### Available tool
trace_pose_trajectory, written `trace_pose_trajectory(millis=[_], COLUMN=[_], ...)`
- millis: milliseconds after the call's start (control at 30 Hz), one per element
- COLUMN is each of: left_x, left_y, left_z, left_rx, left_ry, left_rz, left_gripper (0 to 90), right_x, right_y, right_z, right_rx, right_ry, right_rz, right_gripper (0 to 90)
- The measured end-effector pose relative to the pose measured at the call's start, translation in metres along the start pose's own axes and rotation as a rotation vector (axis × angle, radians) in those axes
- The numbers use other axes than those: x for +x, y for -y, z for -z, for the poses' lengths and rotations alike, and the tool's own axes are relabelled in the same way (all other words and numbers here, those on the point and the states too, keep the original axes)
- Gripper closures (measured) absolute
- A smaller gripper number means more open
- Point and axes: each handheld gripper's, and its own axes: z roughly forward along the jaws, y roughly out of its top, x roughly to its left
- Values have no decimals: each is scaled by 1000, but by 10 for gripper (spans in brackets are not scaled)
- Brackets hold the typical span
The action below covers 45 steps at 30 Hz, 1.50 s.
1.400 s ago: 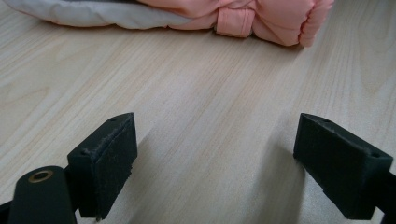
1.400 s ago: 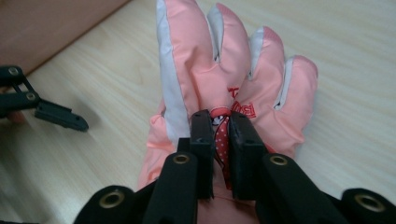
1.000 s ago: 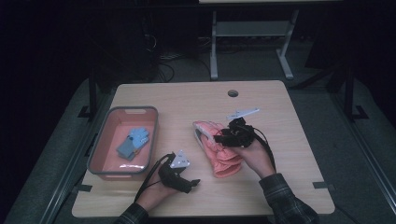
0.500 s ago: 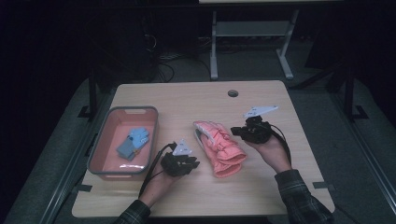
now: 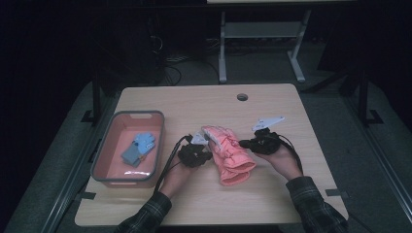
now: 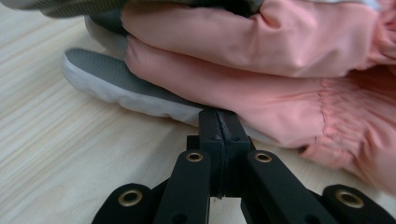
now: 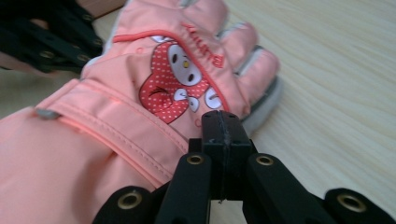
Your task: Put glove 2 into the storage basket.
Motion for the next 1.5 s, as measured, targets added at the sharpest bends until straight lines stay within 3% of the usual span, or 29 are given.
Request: trace_pose_trajectory(millis=[233,500,767,800,967,1100,1333,1500], left_x=[1,-7,-13,-16,-19,-14,0,2], left_y=[-4,-12,-15,-15,-15,-15,-20,-22], left_z=[-6,-14,-17,-17,-17,-12,17,30], left_rx=[-6,-10,19,10,16,9,-42,-55], left_ry=[35,105,158,163,174,172,152,129], left_rz=[0,-37,-98,-85,-97,-90,-62,-52], left_gripper=[896,896,897,896,896,857,735,659], right_x=[9,30,55,59,72,74,63,56], right_y=[4,17,30,31,31,26,14,9], right_z=[4,21,29,29,28,35,50,40], right_rx=[16,17,28,30,38,-1,-115,-111], right_ry=[-22,-60,-108,-114,-134,-126,-72,-60], right_rz=[2,23,39,48,79,79,40,28], right_gripper=[900,900,900,900,900,900,900,900])
